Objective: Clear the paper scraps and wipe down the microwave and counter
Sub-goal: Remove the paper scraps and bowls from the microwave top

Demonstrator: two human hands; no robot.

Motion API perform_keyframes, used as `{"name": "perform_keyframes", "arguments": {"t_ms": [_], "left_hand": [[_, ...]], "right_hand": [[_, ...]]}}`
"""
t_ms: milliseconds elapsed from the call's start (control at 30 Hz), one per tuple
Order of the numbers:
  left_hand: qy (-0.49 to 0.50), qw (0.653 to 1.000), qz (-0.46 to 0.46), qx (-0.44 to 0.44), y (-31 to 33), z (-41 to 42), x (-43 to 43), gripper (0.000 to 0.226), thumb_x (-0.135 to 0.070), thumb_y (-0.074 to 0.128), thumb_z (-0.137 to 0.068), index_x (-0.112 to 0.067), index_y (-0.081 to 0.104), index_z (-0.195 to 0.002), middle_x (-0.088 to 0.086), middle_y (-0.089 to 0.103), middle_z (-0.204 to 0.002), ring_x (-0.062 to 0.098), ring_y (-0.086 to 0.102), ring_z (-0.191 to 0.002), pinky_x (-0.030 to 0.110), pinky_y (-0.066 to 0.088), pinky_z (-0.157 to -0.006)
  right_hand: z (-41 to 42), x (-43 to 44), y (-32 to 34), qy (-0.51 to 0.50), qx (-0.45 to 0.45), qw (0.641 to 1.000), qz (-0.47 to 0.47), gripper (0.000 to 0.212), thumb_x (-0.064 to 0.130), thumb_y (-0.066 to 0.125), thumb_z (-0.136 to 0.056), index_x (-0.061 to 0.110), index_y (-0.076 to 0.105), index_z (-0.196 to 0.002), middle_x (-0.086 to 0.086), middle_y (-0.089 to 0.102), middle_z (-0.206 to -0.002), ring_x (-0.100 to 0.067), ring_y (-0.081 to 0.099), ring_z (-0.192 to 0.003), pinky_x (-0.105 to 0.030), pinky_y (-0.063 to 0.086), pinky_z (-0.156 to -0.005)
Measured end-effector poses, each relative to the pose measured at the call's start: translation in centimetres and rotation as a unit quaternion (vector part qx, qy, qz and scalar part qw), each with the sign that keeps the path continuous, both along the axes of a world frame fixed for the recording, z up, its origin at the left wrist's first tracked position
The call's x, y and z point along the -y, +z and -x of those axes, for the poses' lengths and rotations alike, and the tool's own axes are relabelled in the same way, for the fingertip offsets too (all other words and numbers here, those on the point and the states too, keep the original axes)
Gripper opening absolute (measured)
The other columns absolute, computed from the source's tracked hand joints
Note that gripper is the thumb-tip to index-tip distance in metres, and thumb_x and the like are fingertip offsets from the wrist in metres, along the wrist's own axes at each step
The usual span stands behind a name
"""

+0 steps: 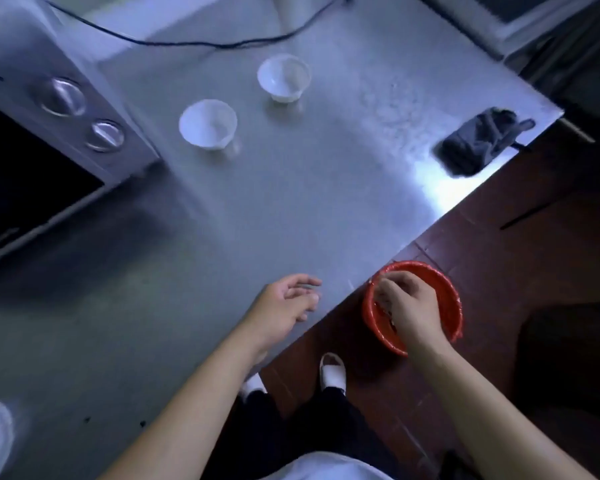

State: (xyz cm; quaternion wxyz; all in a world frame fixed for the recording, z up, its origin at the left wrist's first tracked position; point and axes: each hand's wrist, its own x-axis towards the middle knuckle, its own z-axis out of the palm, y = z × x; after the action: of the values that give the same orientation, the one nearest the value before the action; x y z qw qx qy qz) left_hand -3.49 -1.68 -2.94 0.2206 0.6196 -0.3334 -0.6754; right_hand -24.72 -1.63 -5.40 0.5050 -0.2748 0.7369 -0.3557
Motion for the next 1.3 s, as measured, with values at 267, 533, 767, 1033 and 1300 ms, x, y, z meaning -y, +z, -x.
{"name": "perform_keyframes", "arguments": {"t_ms": [267,533,767,1033,1300], "left_hand": [[0.172,0.976,0.128,0.037,9.2,-20.1,-1.0,0.019,-0.003,0.058,-0.096,-0.017,0.069,-0.102,0.004,0.072,-0.1,0.014,0.064,-0.083,0.024,0.05,-0.073],[0.36,0.882,0.27,0.137,16.5,-41.5,-4.7,0.024,-0.002,0.059,-0.094,-0.022,0.073,-0.096,-0.002,0.075,-0.087,0.009,0.069,-0.078,0.019,0.056,-0.068],[0.457,0.804,0.311,0.219,19.8,-53.2,-3.3,0.009,-0.02,0.066,-0.089,-0.027,0.07,-0.093,0.0,0.072,-0.081,0.012,0.067,-0.065,0.031,0.058,-0.062],[0.493,0.83,0.221,0.137,22.1,-56.3,4.7,0.028,-0.027,0.065,-0.091,-0.009,0.059,-0.111,0.011,0.065,-0.085,0.024,0.061,-0.063,0.034,0.057,-0.055],[0.526,0.797,0.195,0.225,22.0,-57.1,6.8,0.032,-0.041,0.06,-0.075,-0.014,0.059,-0.092,0.008,0.062,-0.075,0.025,0.053,-0.057,0.029,0.042,-0.049]], "right_hand": [[-19.4,2.4,13.5,0.307,0.043,0.945,0.1,0.015,-0.004,0.062,-0.09,0.007,0.072,-0.087,-0.009,0.072,-0.075,-0.017,0.066,-0.071,-0.024,0.051,-0.067],[-39.8,6.7,22.5,0.484,0.008,0.842,0.238,0.014,0.003,0.065,-0.09,0.014,0.073,-0.089,-0.008,0.071,-0.075,-0.013,0.064,-0.071,-0.032,0.054,-0.073],[-50.7,11.9,25.8,0.455,-0.077,0.83,0.313,0.007,0.019,0.071,-0.085,0.023,0.072,-0.079,0.003,0.072,-0.075,-0.017,0.069,-0.075,-0.038,0.055,-0.072],[-51.0,17.5,25.7,0.422,-0.104,0.848,0.305,0.011,0.016,0.068,-0.085,0.021,0.071,-0.077,0.002,0.072,-0.074,-0.025,0.072,-0.076,-0.044,0.058,-0.073],[-53.2,20.8,26.0,0.469,-0.168,0.802,0.33,0.011,0.021,0.066,-0.085,0.028,0.068,-0.077,0.014,0.069,-0.078,-0.01,0.066,-0.078,-0.024,0.044,-0.061]]}}
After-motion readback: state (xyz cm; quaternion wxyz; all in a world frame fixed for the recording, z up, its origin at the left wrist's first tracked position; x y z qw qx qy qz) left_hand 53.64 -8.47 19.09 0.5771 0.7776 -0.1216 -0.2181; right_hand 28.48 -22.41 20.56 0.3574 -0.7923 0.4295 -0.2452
